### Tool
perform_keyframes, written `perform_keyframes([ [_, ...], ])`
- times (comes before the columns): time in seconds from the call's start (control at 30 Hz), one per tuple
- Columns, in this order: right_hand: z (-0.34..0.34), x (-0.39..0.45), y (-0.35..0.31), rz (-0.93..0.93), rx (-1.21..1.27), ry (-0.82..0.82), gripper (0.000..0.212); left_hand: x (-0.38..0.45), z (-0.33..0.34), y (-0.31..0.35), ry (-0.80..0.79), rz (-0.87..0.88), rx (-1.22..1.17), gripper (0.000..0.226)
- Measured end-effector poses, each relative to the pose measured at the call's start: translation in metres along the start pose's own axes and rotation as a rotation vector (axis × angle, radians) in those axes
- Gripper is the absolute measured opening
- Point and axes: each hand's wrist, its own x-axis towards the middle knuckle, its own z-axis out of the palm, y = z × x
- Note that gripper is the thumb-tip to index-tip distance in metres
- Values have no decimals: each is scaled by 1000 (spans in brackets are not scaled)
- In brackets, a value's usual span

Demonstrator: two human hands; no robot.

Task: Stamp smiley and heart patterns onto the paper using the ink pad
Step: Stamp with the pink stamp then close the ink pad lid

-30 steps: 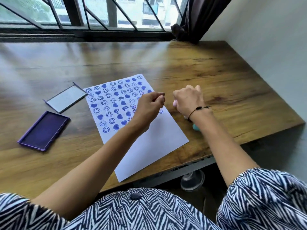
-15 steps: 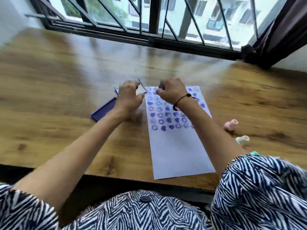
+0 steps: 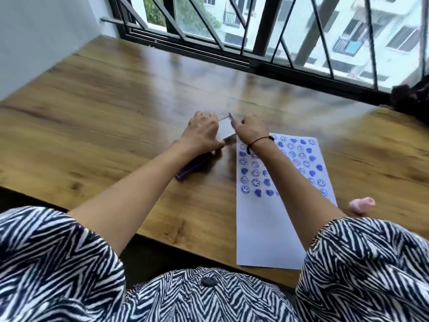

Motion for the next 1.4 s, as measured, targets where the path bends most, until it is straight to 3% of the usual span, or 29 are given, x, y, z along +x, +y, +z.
perform_keyframes([
  [0.07, -7, -3, -5, 108, 445, -71, 35, -7, -6, -6, 108, 19, -113, 57],
  [0.17, -15, -15, -12, 234, 941, -382, 42, -23, -16, -12, 285, 51, -277, 64],
  [0.27, -13, -26, -21, 200, 1102, -593, 50, -39, -25, -15, 380, 75, -351, 61],
  [0.43, -7, -47, -37, 131, 1101, -784, 63, -68, -33, -25, 392, 108, -467, 62],
  [0.5, -2, -56, -40, 90, 1094, -748, 59, -78, -36, -32, 389, 132, -509, 59],
  [0.6, 15, -72, -42, -66, 790, -415, 34, -88, -37, -49, 414, 106, -498, 42],
  [0.7, 42, -88, -31, -273, 216, -126, 42, -97, -32, -60, 367, -72, -519, 34],
  [0.8, 61, -99, -23, -383, -34, 3, 53, -99, -25, -63, 270, -207, -528, 29],
  [0.97, 74, -104, -25, -360, -217, 24, 61, -95, -25, -62, 182, -298, -646, 28],
  [1.23, 79, -110, -32, -337, -260, -18, 67, -96, -23, -61, 166, -281, -638, 28],
  [1.4, 79, -111, -34, -299, -207, 38, 68, -95, -26, -61, 156, -309, -660, 29],
])
